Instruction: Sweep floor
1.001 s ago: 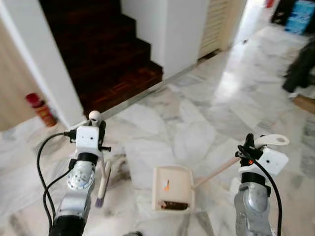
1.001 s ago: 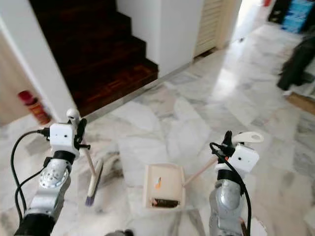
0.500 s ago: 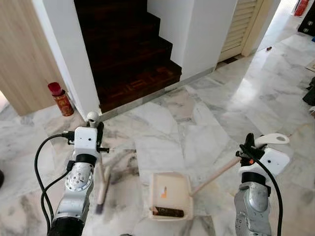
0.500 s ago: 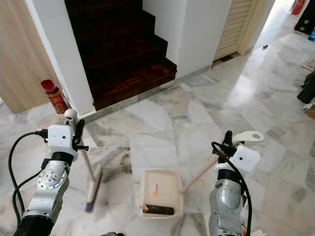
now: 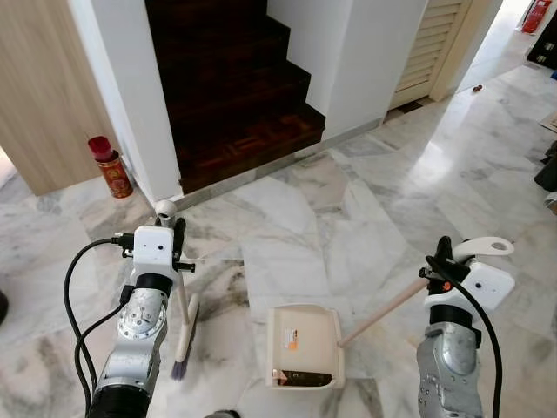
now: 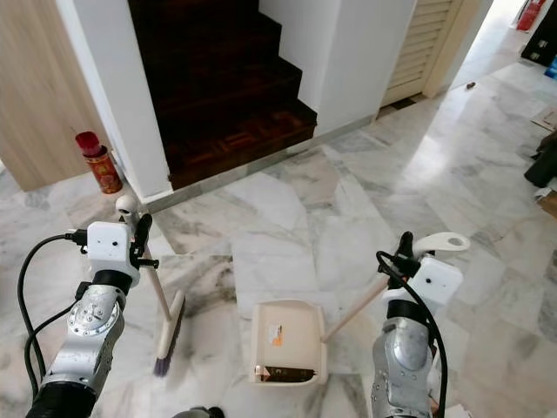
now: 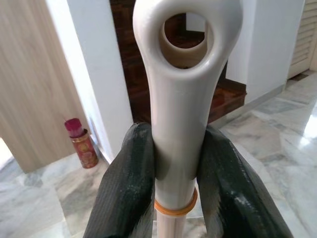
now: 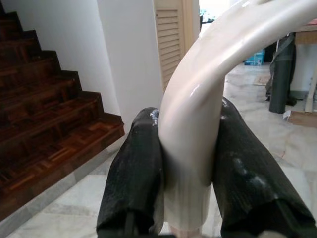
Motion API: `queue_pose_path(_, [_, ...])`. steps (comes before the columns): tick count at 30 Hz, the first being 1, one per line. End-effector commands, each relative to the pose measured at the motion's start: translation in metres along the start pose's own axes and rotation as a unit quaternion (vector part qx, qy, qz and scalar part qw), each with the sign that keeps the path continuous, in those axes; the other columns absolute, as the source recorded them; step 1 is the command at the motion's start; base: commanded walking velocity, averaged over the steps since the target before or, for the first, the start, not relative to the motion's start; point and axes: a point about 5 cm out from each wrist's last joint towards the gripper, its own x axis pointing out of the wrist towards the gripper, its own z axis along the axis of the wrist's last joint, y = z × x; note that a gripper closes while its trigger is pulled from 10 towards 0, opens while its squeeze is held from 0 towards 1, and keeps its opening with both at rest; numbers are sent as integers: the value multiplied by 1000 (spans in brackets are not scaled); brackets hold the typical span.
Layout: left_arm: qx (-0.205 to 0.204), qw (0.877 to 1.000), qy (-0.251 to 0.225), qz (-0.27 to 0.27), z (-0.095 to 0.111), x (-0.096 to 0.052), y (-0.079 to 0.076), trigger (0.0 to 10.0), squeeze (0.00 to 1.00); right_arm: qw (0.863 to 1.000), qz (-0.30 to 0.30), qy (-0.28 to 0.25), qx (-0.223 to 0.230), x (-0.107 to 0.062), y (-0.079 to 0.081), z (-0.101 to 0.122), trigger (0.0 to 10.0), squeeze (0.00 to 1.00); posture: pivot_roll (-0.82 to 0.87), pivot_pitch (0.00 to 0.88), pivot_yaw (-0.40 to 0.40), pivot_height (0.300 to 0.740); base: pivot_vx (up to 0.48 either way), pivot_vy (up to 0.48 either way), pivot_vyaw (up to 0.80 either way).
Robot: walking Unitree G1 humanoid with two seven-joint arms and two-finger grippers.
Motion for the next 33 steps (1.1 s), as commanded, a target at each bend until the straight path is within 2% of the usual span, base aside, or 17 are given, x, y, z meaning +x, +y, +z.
queue_pose_path(1, [3,1000,-24,6,11,2,2,10000,0,1000,0,-20,3,5,1,9,10000,0,183,78,-71,740,0,300,800])
queue_pose_path(33, [4,1000,-21,7,11,1,3,10000,0,1000,1,-16,18,6,1,10,10000,0,183,87,-75,740,0,302,25])
